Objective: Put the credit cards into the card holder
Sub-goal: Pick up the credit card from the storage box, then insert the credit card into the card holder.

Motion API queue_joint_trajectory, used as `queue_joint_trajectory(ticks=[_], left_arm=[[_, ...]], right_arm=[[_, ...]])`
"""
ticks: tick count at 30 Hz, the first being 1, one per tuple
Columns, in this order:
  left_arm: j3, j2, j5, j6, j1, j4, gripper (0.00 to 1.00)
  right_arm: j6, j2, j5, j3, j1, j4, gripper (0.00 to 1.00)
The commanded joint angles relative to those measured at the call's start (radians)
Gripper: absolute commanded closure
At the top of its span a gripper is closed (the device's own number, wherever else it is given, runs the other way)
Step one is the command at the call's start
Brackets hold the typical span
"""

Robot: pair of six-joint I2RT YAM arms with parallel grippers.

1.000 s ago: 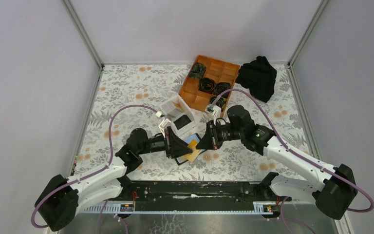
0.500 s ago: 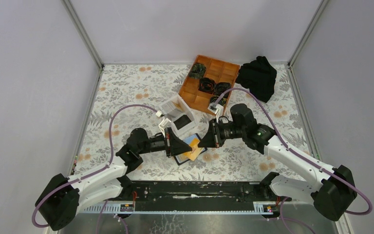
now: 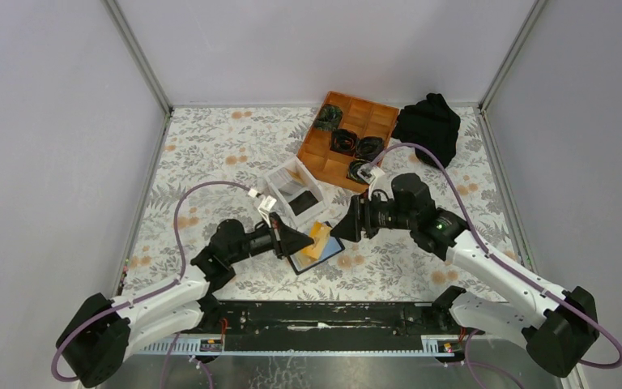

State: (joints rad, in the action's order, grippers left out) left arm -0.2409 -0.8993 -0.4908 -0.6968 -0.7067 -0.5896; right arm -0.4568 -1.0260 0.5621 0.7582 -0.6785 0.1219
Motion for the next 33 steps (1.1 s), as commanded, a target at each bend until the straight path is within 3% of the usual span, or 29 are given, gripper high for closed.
queue_joint_trajectory(ticks=[1, 4, 7, 13, 17, 24, 33], left_arm=[[0.070, 0.059, 0.282, -0.110, -0.001, 0.043, 1.00], [0.117, 0.078, 0.399, -0.198, -0.011, 0.043, 1.00], [0.149, 0.079, 0.521, -0.279, -0.044, 0.050, 1.00], [0.138, 0.027, 0.835, -0.416, -0.269, 0.103, 1.00], [0.102, -0.040, 1.043, -0.536, -0.428, 0.153, 1.00], [0.026, -0.112, 1.311, -0.713, -0.592, 0.319, 1.00], [0.000, -0.159, 1.437, -0.855, -0.623, 0.420, 1.00]], right_arm=[[0.015, 0.033, -0.187, -0.001, 0.007, -0.022, 0.39], [0.015, 0.010, -0.290, -0.005, 0.007, -0.023, 0.40], [0.022, -0.045, -0.379, 0.004, 0.007, -0.019, 0.50], [0.023, -0.198, -0.499, 0.010, 0.008, -0.041, 0.88], [0.016, -0.272, -0.531, -0.006, 0.006, -0.091, 1.00], [0.022, -0.383, -0.534, -0.006, 0.005, -0.138, 1.00], [0.034, -0.473, -0.534, 0.018, 0.001, -0.170, 1.00]])
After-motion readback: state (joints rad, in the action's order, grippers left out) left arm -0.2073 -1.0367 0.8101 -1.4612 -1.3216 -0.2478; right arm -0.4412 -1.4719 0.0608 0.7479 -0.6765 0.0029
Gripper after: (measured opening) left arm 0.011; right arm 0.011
